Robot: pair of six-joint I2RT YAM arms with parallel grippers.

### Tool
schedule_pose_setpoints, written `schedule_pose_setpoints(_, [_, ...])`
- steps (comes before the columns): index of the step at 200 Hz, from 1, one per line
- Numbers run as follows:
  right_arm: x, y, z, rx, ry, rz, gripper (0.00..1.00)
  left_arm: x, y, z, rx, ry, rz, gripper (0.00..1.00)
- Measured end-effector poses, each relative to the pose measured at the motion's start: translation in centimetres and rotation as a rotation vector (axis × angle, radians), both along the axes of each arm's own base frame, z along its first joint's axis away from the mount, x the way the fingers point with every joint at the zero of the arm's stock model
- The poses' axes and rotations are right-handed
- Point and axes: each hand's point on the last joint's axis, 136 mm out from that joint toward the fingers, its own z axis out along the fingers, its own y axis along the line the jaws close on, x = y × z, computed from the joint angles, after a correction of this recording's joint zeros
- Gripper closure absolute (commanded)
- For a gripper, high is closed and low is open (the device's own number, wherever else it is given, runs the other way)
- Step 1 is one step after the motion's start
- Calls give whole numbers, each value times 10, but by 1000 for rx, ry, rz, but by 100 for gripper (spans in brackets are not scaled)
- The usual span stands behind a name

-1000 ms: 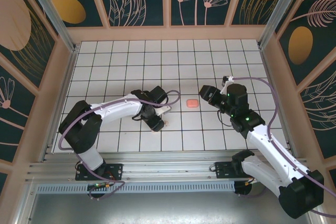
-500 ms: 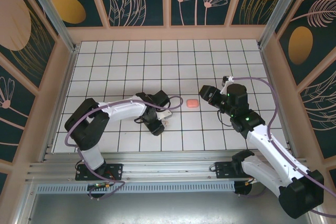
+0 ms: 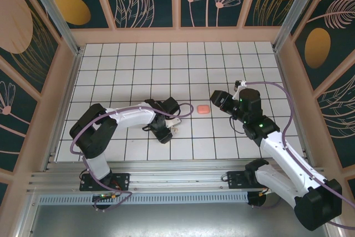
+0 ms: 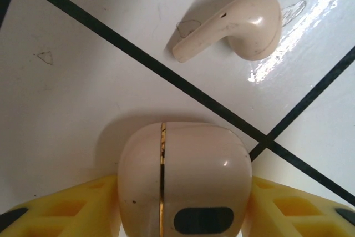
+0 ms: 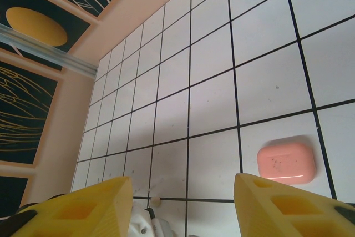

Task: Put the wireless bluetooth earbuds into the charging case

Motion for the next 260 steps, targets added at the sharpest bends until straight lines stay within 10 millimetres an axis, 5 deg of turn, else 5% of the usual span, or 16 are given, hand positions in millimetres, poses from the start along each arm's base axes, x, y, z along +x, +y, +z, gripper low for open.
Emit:
schedule_pose_setpoints(51, [-1, 2, 0, 2, 2, 11, 50, 2, 2, 3, -10, -39, -7, 52])
schedule_pose_setpoints(88, [-8, 16, -14, -23, 60, 116, 50, 5, -2, 28, -108, -134, -39, 54])
schedule_pose_setpoints(183, [-74, 113, -40, -43, 196, 738, 50, -12, -26, 124, -538, -410, -247, 57])
schedule_pose_setpoints(225, [-94, 150, -32, -20, 197, 926, 48, -15, -29, 129, -570, -428, -298, 57])
schedule_pose_setpoints(260, [-95, 159, -35, -38, 207, 974, 48, -18, -32, 127, -579, -409, -309, 57])
